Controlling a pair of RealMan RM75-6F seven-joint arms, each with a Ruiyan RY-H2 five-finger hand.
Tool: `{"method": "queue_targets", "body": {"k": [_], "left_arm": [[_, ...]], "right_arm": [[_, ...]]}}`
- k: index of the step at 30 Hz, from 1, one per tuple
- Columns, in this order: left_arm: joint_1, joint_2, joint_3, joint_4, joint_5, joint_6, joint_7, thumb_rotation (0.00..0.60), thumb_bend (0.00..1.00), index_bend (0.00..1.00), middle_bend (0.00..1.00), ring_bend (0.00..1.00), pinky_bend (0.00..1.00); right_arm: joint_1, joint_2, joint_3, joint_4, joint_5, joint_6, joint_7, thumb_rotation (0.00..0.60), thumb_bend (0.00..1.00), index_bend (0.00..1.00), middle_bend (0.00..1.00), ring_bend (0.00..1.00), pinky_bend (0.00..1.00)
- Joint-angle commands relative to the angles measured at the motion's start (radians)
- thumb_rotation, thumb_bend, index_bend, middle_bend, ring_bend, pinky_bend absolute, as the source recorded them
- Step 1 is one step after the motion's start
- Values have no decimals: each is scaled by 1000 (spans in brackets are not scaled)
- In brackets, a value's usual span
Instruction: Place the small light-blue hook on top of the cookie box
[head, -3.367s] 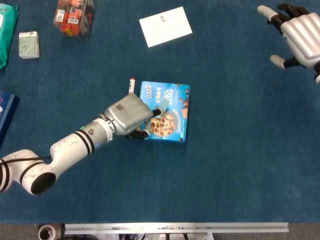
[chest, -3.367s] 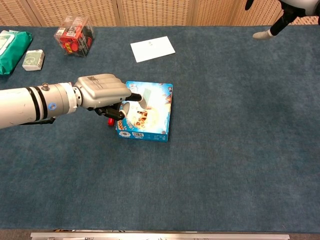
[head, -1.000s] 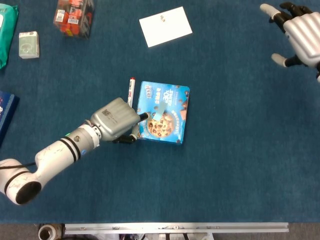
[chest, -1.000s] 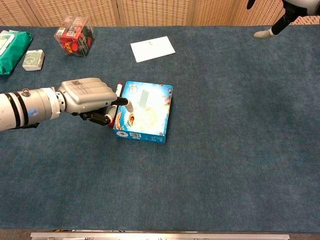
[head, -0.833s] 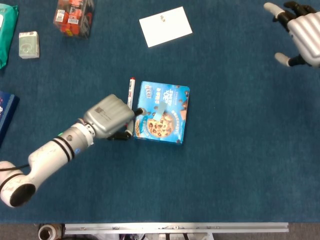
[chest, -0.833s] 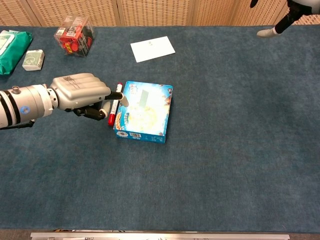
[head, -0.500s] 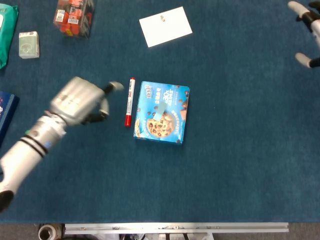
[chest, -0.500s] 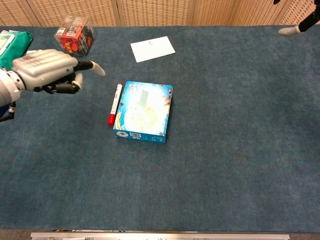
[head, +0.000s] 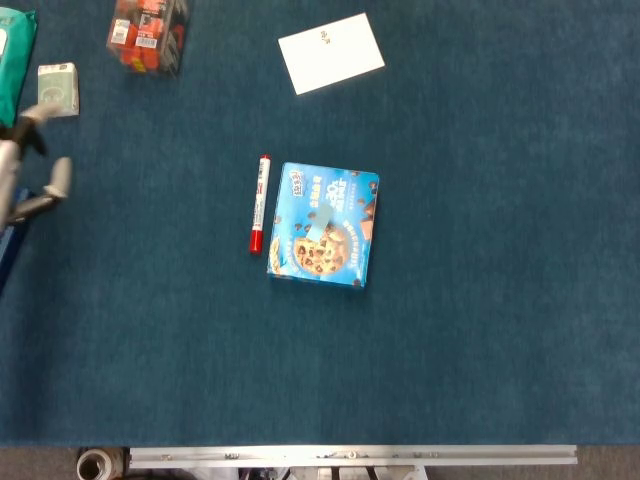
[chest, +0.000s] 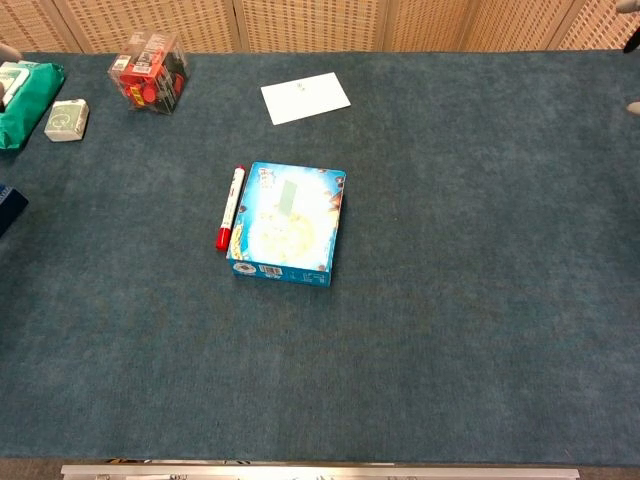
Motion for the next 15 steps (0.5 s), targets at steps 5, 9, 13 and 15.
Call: {"method": "queue_targets", "body": {"k": [5,9,13,15], "left_arm": [[108,-32,-11,63,-19,92,-8,52,374,178,389,341,412],[154,-58,-14,76,-9,138,3,52,374,178,366,322,385],[193,-67,-3,62,20,178,30,52,373,178,364,318,373],[207,-70,-2,53,32,190,28,54,373,178,364,318,373]], "right_arm": [[-91,-33,-24,19,-45,112,16,600,163,118,314,129,219],[-121,-44,-29,14,-69,147,8,600,130,118,314,129,219],[-144,-49,-30,4,-92,177,5,600,125,118,314,129,219],[-152,-51,-30,1,-98,184,2,600,125,118,314,129,219]]}}
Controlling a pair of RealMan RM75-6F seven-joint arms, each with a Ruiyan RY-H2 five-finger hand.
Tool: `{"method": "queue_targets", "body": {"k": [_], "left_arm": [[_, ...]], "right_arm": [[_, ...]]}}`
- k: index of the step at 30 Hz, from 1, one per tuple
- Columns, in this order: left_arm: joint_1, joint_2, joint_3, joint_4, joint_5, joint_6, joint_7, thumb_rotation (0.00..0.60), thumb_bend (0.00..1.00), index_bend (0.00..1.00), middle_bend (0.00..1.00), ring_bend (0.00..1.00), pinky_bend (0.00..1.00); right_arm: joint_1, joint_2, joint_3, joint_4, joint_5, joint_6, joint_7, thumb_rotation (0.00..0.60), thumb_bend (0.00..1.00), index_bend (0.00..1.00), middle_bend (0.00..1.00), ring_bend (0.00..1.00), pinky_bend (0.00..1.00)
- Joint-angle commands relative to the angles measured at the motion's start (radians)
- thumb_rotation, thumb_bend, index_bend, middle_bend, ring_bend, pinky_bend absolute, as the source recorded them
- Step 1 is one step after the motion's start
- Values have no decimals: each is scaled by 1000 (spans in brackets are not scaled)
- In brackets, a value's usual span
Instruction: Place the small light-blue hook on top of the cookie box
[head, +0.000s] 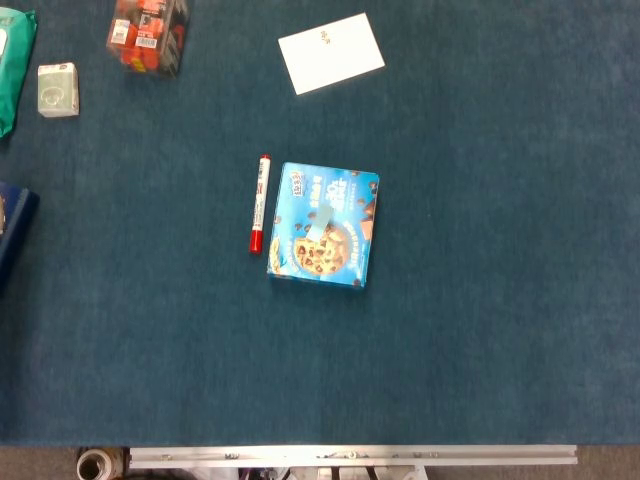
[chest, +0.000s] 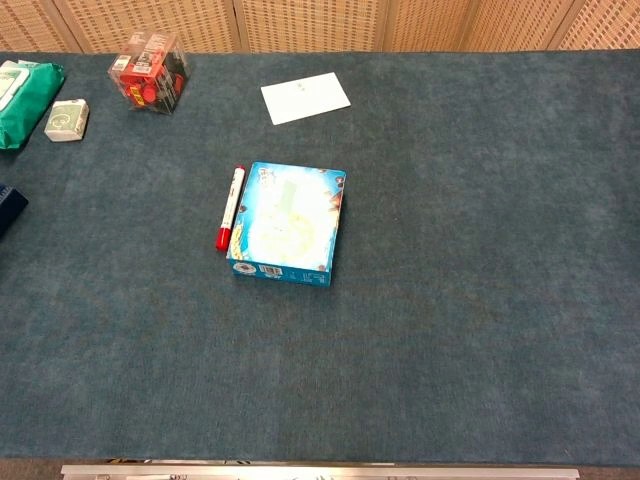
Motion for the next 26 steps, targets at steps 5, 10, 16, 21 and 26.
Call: {"method": "queue_targets", "body": {"k": [5,10,16,21,26], "left_arm": [[31,-7,-9,-10,40,21,-4,71,373,178,364,318,373],[16,-4,-26,2,65,-12,-11,80,373,178,364,318,373],[-5,1,-43,-2,94,-47,-4,92,373,178,364,318,368],[-9,0,-53,-1,101,-65,-6,104,373,178,364,318,366],[-6,-1,-61,3,102,-74,-10,114,373,178,364,318,366]], "right_arm": [[-24,1,7,-16,-13,18,-8,600,122,118,314,129,219],[-40,6,8,-28,-32,31,-12,600,122,118,314,129,219],[-60,15,14,-43,-45,50,-15,600,122,118,314,129,219],[-70,20,19,-54,-44,52,-23,600,122,118,314,129,219],[-77,19,26,-66,-46,56,-34,600,122,118,314,129,219]]}}
